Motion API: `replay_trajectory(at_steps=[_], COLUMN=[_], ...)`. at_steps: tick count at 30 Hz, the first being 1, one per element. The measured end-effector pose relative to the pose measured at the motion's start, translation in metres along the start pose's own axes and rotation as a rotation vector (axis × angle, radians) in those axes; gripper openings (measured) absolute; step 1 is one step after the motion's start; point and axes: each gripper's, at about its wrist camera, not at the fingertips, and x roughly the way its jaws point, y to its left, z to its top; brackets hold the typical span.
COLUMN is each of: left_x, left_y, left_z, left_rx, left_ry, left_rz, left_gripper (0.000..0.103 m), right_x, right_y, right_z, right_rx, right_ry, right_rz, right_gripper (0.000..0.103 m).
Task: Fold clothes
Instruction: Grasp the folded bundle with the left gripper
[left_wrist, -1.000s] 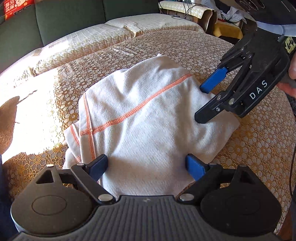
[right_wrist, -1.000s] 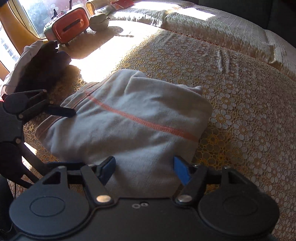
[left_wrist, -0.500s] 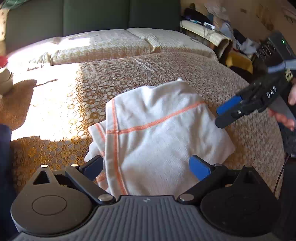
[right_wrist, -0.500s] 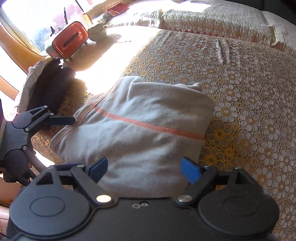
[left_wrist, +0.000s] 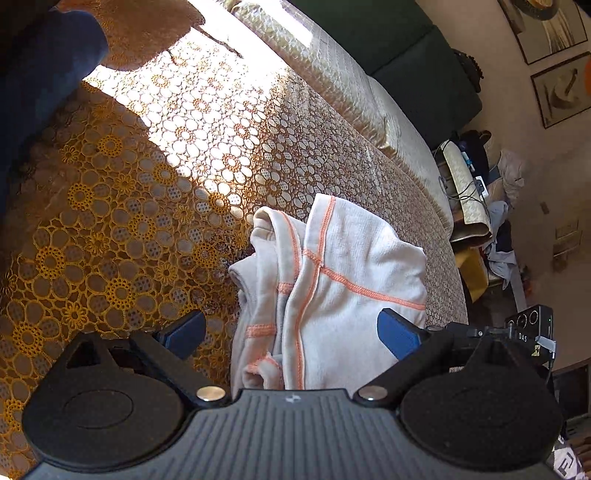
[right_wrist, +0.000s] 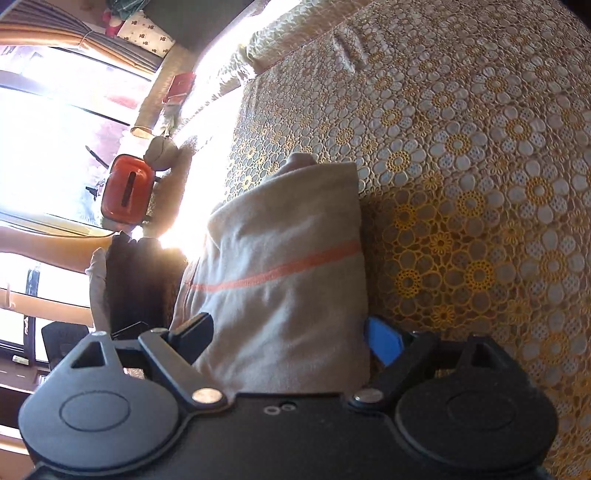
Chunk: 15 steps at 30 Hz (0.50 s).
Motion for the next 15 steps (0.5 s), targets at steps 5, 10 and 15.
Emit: replay_trajectory(at_steps=[5, 10, 15], left_x=[0.014, 0.025, 0.027], left_y=[-0.007, -0.003, -0.002], left_z=[-0.001, -0.004, -0.005], left_rx=[0.01, -0.006, -0.017], left_ry=[0.021, 0.03, 0.024], left_rz=[-0.004, -0.011, 0.0], left_gripper=[0.097, 0.091, 0.08], right_x=[0.007, 0.017, 0.023], right_y=[0.0, 0.004, 0.005], right_z=[-0.001, -0.004, -0.005], right_rx=[-0.012, -0.021, -0.022], right_ry=[0.004, 0.01, -0.004], right_rz=[-0.02, -0.044, -0.06], right_gripper=[0.103, 0.103, 0.103])
